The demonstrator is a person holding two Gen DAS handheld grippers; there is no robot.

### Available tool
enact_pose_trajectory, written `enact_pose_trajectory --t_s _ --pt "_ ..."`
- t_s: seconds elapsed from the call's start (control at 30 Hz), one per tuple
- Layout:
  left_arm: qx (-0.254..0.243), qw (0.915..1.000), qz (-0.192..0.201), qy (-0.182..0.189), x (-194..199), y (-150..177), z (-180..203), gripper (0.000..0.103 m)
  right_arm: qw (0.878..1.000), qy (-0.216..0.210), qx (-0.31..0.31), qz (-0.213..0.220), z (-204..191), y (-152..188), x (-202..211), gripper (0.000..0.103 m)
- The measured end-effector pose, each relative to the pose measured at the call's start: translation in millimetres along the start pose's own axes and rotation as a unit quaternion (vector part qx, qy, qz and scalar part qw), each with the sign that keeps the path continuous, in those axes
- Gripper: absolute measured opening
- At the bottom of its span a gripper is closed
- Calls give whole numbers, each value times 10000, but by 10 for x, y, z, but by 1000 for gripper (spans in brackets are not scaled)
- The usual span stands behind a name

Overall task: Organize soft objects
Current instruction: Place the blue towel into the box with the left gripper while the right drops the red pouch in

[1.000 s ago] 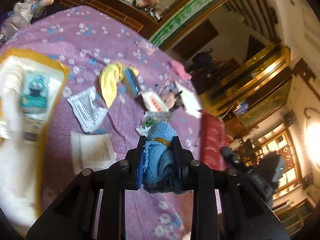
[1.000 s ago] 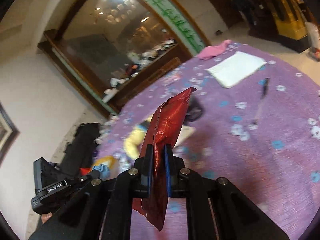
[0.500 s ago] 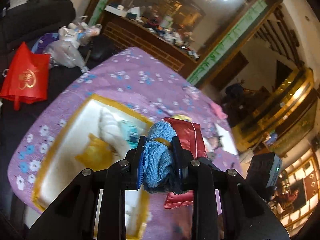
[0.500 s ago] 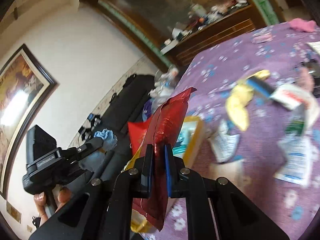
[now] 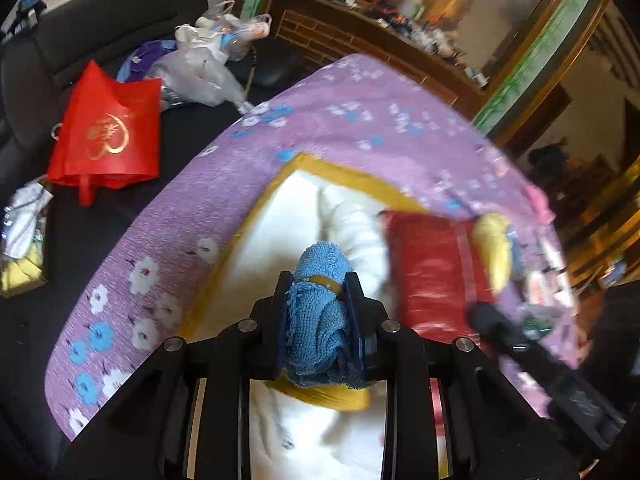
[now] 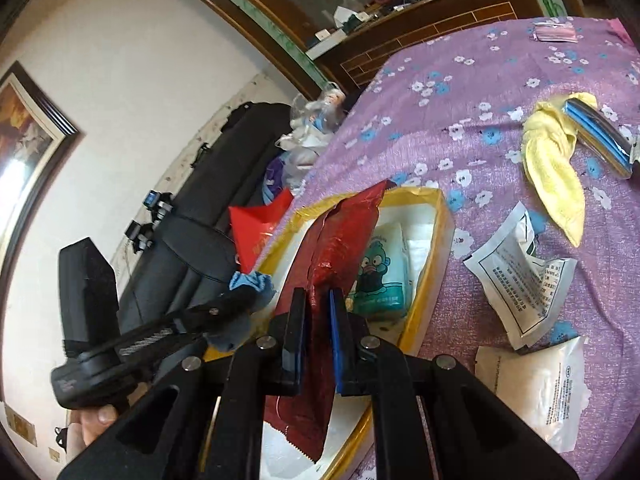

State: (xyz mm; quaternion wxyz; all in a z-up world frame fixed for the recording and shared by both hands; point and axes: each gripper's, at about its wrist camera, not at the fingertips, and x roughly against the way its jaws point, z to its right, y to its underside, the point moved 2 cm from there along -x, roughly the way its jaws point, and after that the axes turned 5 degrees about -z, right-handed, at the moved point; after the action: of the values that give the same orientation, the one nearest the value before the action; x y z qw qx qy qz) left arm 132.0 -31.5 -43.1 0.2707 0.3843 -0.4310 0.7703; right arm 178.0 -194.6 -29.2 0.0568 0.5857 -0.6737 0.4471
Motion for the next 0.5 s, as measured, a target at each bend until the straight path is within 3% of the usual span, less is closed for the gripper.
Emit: enact_pose_trajectory --t_s 0.27,0.37,0.4,0.47,0.5 --pt "201 9997 7 113 -37 -13 -82 26 9997 121 214 74 -12 26 -75 12" --pt "173 9996 75 217 24 7 -49 46 9994 146 295 131 -65 17 -76 15" --pt "152 9995 166 217 68 21 -31 55 9993 130 312 154 -80 19 -54 19" --pt "126 9992 386 44 161 51 0 60 9985 160 453 249 -132 23 9 35" --pt "103 9988 472 -98 203 76 21 60 9972 256 594 388 -179 35 94 52"
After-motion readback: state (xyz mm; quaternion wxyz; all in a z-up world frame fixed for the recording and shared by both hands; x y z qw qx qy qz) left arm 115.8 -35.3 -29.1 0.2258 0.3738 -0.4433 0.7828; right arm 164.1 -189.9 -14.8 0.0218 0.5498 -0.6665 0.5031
